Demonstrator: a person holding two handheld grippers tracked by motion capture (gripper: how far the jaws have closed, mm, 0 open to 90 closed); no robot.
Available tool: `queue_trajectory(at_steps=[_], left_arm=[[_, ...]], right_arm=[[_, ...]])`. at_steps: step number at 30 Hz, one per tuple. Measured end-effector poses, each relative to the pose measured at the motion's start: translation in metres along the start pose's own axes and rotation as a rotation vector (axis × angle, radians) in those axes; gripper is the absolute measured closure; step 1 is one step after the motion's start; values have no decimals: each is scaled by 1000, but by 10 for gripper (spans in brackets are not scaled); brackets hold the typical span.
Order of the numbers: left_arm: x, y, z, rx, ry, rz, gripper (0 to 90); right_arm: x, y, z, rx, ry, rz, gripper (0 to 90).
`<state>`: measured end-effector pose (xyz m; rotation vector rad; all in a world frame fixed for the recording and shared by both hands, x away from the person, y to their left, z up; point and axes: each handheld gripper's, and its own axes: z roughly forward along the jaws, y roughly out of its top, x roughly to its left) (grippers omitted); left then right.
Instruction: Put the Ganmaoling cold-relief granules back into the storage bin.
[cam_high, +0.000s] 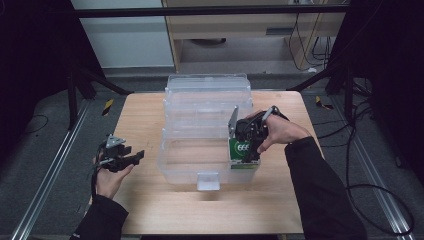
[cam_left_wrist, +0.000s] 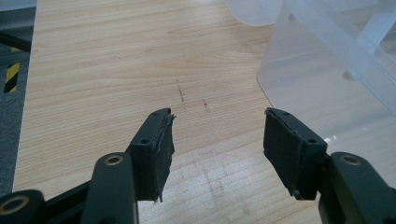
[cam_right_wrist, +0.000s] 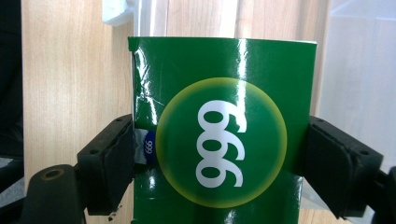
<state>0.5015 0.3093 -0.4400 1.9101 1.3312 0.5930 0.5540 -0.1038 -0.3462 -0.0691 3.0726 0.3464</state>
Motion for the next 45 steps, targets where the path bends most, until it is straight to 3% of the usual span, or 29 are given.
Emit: queue_trajectory(at_steps=[28,37,45], left_arm=[[0,-1,0,2,0,0,413],[0,-1,2,9,0,3,413],[0,-1,2,6,1,1,412]], right_arm=[[1,2,28,58,-2,9,171],[2,-4,33,10,-8,28,165],[2,-4,32,5,-8,56,151]])
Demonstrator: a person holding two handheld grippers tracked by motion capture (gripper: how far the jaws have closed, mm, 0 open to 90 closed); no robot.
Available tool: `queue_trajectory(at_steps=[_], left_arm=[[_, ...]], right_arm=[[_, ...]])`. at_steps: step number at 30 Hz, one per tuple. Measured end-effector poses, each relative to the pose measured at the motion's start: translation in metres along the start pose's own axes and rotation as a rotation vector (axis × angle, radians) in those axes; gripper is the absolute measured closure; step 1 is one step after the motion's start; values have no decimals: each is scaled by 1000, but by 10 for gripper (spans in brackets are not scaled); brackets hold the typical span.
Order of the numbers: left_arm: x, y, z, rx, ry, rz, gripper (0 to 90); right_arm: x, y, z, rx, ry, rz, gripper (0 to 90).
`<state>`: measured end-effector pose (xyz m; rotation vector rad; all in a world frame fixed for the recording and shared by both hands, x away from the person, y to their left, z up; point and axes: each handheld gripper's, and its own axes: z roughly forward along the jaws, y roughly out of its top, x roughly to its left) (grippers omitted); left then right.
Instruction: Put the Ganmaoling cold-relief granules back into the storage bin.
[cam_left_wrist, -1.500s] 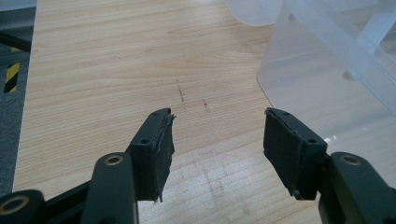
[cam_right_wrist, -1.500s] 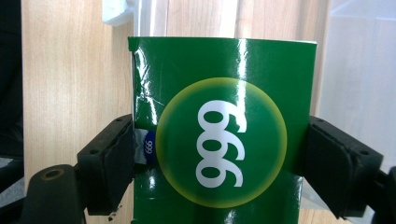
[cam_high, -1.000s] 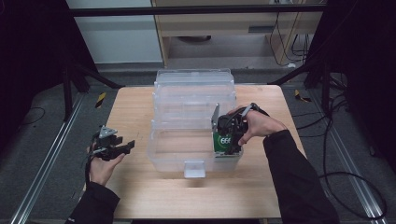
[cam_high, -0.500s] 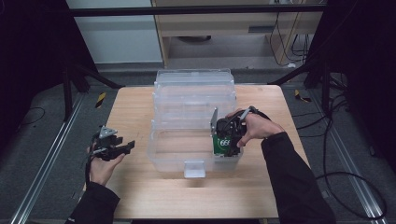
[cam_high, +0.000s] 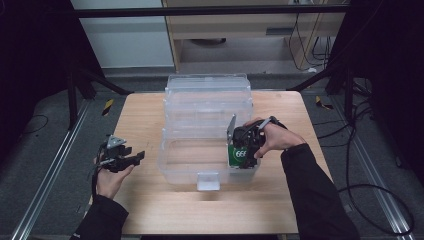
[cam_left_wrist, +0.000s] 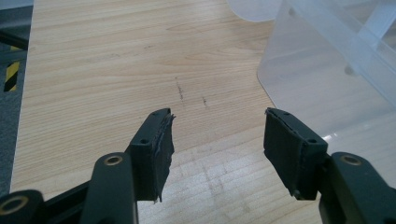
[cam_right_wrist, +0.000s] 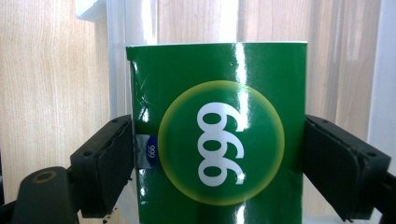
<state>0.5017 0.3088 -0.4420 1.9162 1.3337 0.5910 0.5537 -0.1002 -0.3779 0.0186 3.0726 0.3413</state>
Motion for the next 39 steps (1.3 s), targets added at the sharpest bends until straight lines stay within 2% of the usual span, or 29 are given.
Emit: queue_trajectory(at_steps=[4,10,13,17,22,24,26,31,36,39], left_arm=[[0,0,0,-2,0,0,413],[-1,0,-1,-6,1,1,413],[-1,1,-1,-8,0,-1,414],[-1,1,-3,-13,1,3,422],[0,2,-5,-29,-6,3,435],[0,2,-6,-31,-8,2,439],[0,3,-6,-34,-8,4,441],[-2,4,-8,-44,-11,6,443],[-2,4,-8,-44,-13,8,445],[-3,4,-9,-45,-15,11,447]], right_arm=[[-1,-1,-4,-13,16,26,175],[5,-2,-15,-38,-32,64,230],[9,-5,-24,-80,-58,91,259],[14,-9,-34,-101,-105,122,280],[23,-14,-46,-155,-131,143,298],[28,-15,-50,-183,-140,137,307],[33,-17,-53,-217,-125,164,321],[45,-20,-57,-269,-153,159,350],[54,-18,-57,-320,-138,149,359],[56,-16,-54,-329,-150,155,364]])
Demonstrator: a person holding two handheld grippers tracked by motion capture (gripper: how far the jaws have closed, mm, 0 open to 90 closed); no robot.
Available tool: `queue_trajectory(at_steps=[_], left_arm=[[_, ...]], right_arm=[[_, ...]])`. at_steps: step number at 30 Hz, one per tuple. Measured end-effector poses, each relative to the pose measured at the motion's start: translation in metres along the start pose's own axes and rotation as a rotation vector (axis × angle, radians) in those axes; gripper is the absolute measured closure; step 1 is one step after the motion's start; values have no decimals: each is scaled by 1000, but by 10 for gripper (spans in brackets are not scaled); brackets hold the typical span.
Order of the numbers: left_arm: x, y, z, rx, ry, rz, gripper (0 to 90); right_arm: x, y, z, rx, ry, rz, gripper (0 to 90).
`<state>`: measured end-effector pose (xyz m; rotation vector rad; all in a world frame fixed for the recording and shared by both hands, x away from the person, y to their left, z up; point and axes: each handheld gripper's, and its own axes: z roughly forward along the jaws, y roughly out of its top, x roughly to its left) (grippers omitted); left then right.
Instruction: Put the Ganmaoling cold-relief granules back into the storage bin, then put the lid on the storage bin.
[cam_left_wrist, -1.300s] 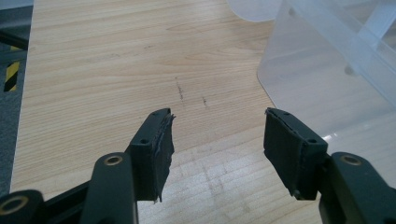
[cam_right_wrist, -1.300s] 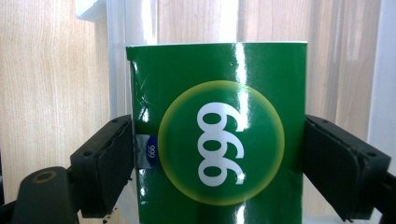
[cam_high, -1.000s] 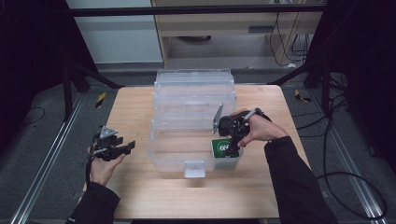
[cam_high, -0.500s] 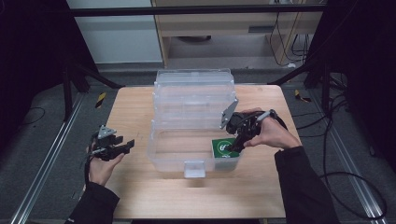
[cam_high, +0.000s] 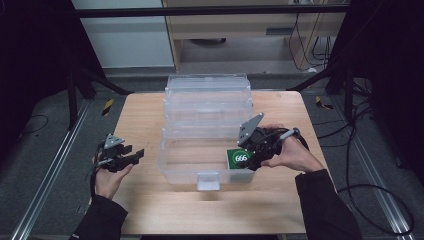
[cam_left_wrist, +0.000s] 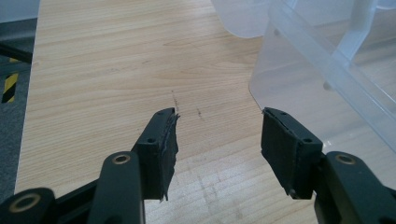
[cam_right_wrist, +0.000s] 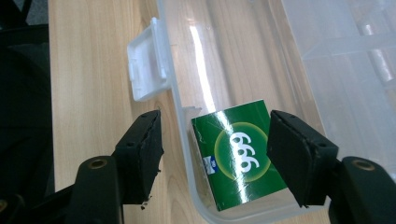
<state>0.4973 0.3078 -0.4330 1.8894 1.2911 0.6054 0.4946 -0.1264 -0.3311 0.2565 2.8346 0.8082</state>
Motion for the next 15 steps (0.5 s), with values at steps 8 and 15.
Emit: queue_trajectory(at_steps=[8,15], left_arm=[[2,1,-4,-19,-8,2,454],[0,4,-5,-23,-15,11,460]], right_arm=[[2,5,9,-5,6,-8,393],[6,10,21,7,22,-27,422]])
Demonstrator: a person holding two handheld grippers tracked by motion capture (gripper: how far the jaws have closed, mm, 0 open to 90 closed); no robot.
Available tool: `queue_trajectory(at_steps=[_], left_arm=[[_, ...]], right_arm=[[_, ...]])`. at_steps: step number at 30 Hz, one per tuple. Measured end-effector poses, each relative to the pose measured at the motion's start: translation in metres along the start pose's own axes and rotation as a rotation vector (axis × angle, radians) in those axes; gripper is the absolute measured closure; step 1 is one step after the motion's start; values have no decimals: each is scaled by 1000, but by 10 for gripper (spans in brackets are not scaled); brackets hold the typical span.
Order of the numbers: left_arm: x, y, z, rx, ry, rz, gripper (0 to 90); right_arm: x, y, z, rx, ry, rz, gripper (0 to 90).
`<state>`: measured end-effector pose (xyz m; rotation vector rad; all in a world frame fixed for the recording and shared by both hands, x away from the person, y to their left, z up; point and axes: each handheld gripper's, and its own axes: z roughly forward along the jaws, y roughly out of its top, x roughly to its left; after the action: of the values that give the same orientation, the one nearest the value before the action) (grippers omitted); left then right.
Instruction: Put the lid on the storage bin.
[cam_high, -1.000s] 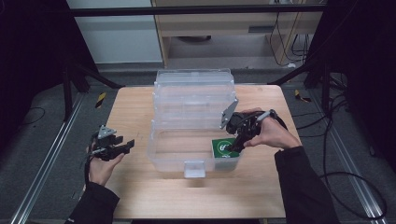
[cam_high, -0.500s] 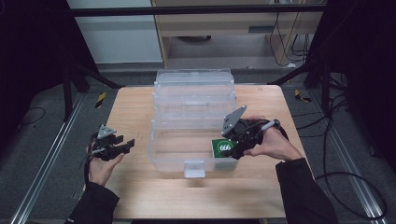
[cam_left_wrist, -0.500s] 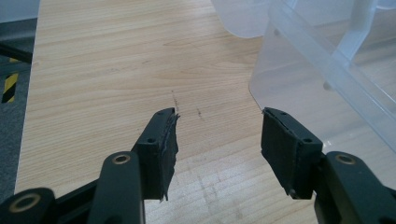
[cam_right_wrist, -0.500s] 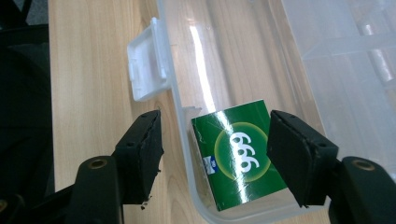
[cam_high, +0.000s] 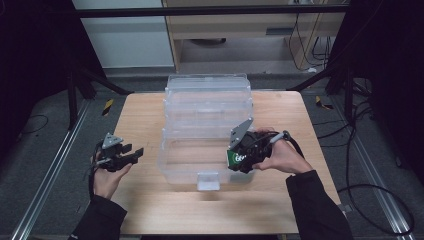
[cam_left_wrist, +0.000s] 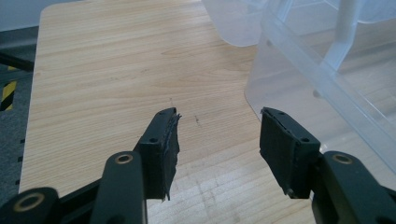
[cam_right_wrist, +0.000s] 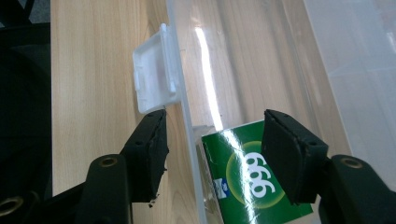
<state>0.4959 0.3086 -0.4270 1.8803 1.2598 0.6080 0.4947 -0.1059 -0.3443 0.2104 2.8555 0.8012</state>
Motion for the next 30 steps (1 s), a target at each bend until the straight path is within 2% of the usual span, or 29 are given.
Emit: queue_trajectory(at_steps=[3,10,14,22,30], left_arm=[[-1,2,-2,-6,3,5,459],[-1,3,-2,-9,10,40,464],[-3,3,-2,-11,11,61,466],[-5,3,-2,1,12,86,483],[-3,4,-6,-13,22,82,484]], right_arm=[[0,2,5,6,7,9,435],[7,9,21,48,40,-8,438],[8,11,30,46,53,-16,473],[9,14,46,79,71,-12,511],[11,17,63,120,95,-22,546]])
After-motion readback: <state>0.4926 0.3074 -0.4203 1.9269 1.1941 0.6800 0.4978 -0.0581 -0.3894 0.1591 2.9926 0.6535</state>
